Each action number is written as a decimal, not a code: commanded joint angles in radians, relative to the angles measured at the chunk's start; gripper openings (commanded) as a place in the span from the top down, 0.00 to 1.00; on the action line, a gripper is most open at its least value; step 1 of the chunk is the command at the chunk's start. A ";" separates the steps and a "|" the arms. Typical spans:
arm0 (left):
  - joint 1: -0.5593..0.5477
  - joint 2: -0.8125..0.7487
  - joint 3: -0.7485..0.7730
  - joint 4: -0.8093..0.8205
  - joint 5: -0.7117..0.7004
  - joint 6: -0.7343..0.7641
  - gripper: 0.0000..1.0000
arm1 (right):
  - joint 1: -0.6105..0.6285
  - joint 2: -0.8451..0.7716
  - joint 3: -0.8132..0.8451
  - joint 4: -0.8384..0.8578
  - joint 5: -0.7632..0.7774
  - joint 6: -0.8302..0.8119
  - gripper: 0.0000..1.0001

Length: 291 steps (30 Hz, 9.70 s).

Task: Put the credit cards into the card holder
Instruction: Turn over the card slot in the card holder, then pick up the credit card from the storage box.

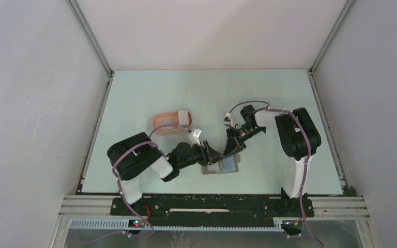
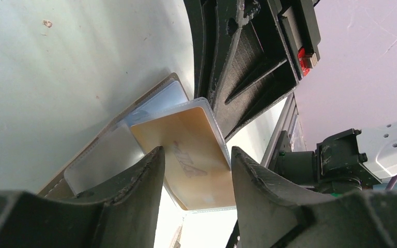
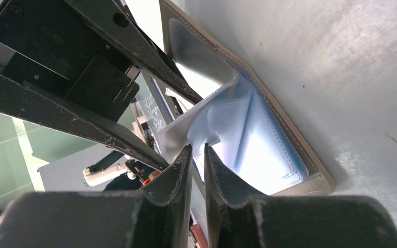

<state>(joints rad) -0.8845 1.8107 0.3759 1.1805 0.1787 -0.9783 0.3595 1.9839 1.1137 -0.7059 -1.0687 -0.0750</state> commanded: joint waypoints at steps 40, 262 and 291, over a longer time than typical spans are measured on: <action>0.026 -0.002 -0.153 0.178 -0.053 -0.042 0.61 | 0.080 -0.078 0.017 0.071 0.139 0.000 0.84; 0.568 -0.218 0.670 -1.328 -0.142 0.554 0.35 | -0.099 -0.434 0.158 -0.072 0.081 -0.347 0.17; 0.568 -0.088 0.676 -1.184 0.120 0.423 0.38 | -0.102 -0.433 0.159 -0.072 0.084 -0.350 0.18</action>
<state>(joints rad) -0.3161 1.7687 1.0695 -0.0593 0.2432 -0.5278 0.2630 1.5620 1.2331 -0.7746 -0.9703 -0.4072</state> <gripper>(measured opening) 0.657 0.828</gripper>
